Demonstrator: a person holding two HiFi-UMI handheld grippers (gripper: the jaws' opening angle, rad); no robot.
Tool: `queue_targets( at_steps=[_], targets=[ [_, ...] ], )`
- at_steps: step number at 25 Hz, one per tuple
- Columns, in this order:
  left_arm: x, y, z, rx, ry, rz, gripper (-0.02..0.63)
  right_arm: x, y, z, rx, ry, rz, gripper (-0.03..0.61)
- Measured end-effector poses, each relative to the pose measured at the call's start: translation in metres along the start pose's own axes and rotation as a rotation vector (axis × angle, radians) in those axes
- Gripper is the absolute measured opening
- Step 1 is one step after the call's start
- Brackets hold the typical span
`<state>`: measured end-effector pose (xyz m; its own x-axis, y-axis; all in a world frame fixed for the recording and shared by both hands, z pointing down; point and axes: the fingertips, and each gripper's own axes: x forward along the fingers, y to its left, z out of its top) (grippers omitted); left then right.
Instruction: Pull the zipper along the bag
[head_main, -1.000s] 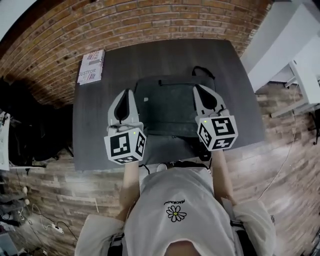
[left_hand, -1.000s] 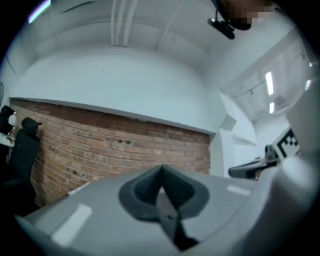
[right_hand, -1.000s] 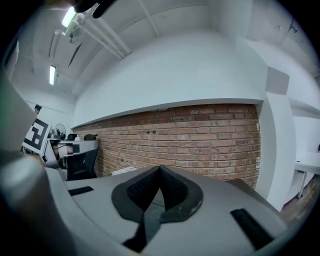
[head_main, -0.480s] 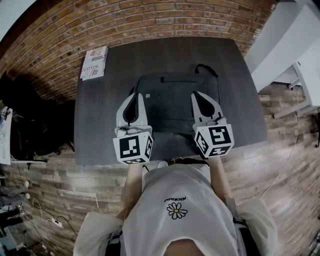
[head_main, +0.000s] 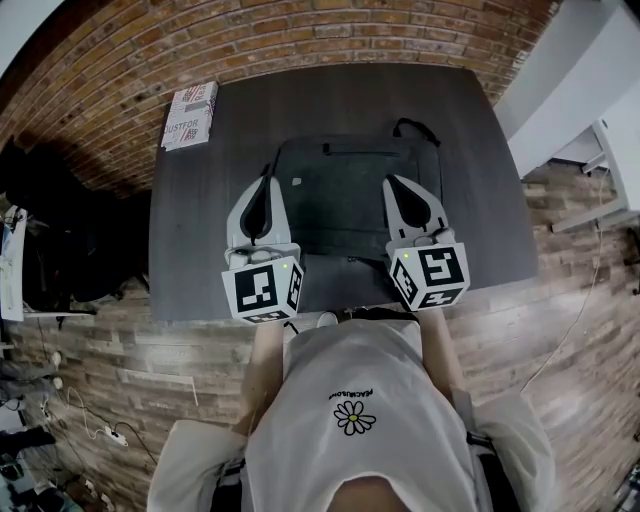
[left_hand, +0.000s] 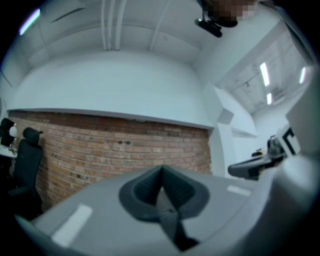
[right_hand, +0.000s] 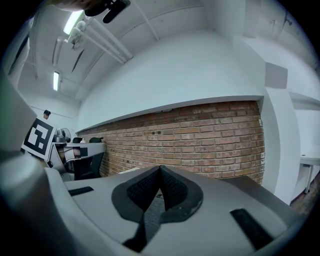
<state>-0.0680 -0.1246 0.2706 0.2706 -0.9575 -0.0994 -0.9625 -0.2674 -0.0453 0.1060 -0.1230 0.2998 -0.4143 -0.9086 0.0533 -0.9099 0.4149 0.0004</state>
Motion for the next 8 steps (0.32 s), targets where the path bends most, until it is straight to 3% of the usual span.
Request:
queue_targets(
  at_steps=[8],
  targets=[
    [0.0005,0.0056,-0.0029,0.004,0.005,0.014,0.002,0.0030,-0.0026,-0.0019,-0.005,0.003,-0.001,0.002]
  ],
)
